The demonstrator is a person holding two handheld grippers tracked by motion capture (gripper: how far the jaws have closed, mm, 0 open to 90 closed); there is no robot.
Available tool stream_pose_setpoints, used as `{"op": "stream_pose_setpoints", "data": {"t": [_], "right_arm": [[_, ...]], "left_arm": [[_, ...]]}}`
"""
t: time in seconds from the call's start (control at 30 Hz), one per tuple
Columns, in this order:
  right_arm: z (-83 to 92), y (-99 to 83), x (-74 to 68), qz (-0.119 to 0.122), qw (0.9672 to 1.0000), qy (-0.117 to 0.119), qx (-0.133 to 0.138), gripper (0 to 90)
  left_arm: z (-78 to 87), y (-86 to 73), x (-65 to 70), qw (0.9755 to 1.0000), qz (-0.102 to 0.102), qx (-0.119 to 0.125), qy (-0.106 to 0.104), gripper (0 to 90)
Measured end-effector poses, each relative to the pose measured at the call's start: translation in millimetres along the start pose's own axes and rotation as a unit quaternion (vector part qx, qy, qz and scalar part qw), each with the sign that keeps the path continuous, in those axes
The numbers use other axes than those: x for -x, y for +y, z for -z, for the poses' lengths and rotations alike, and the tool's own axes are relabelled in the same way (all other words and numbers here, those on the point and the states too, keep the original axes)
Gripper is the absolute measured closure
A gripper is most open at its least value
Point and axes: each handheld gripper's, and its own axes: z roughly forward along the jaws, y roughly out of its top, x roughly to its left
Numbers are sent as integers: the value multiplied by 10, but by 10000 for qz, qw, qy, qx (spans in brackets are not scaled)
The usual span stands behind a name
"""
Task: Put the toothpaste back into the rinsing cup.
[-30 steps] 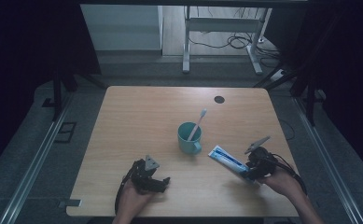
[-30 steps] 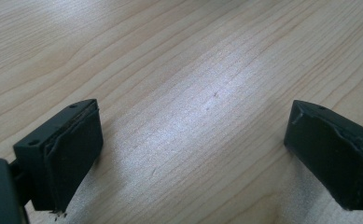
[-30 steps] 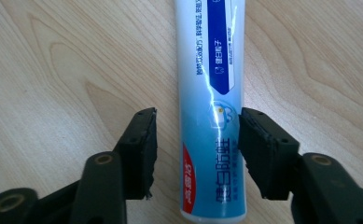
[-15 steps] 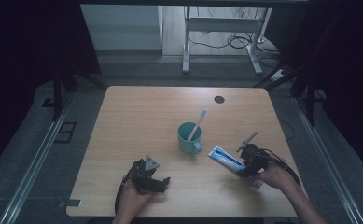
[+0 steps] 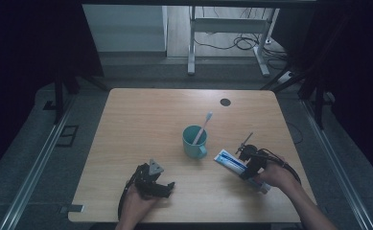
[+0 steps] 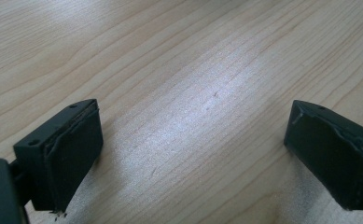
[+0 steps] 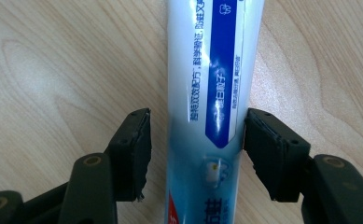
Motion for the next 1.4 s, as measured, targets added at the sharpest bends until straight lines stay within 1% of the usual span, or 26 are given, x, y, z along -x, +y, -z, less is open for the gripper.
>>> {"op": "stream_pose_setpoints", "data": {"t": [0.03, 0.1, 0.23, 0.3, 0.33, 0.37, 0.43, 0.47, 0.57, 0.63, 0.67, 0.73, 0.9, 0.97, 1.03, 1.07, 1.1, 1.13, 1.27, 1.4], "right_arm": [[-19, 30, 4, -34, 10000, -8, -90, 408], [-27, 37, 8, -25, 9999, -3, -103, 409], [-66, 82, 8, -68, 9997, -27, -234, 412], [-83, 95, 10, -48, 9996, -39, -279, 414], [-90, 105, 1, -84, 9994, -46, -323, 415], [-106, 110, 6, -33, 9995, -56, -312, 418], [-110, 126, 0, -68, 9993, -63, -371, 424], [-115, 129, 9, -37, 9993, -68, -364, 432], [-118, 144, 16, -108, 9991, -62, -404, 455], [-125, 146, 30, -90, 9991, -58, -416, 471], [-126, 150, 31, -134, 9989, -47, -440, 472], [-134, 147, 40, -127, 9991, -10, -407, 476], [-126, 150, 42, -196, 9989, 10, -434, 501], [-120, 145, 51, -192, 9989, -5, -417, 538], [-118, 144, 56, -192, 9990, 3, -400, 554], [-103, 149, 46, -276, 9988, 9, -416, 590], [-89, 145, 54, -257, 9989, 23, -388, 615], [-74, 146, 49, -302, 9988, 27, -388, 634], [-59, 120, 67, -348, 9989, 80, -289, 658], [-34, 65, 91, -339, 9992, 136, -144, 677]], "left_arm": [[0, 0, 0, 10000, -2, -1, 0, 43], [0, 0, 0, 10000, -1, 0, 1, 43], [0, 0, 0, 10000, -1, 0, 1, 43], [0, 0, 0, 10000, -2, 0, 1, 43], [0, 0, 0, 10000, -1, 0, 1, 43], [0, 0, 0, 10000, -3, -2, 1, 43], [0, 0, 0, 10000, -2, -1, 1, 43], [0, 0, 0, 10000, -1, -1, 1, 43], [0, 0, -1, 10000, -10, -1, -1, 43], [0, 0, -1, 10000, -10, 1, 0, 43], [0, 0, -2, 10000, -12, -1, 0, 43], [0, 0, -2, 10000, -13, 0, 0, 43], [0, 0, -2, 10000, -14, -1, 0, 43], [0, 0, -1, 10000, -10, -1, 2, 43], [0, 0, 0, 10000, -4, -1, 2, 43], [0, 0, 0, 10000, -3, -1, 2, 43], [0, 0, 0, 10000, -3, -1, 2, 43], [0, 0, 0, 10000, -3, -1, 2, 43], [0, 0, 0, 10000, -3, 0, 2, 43], [0, 0, 0, 10000, -4, -1, 2, 43]]}}
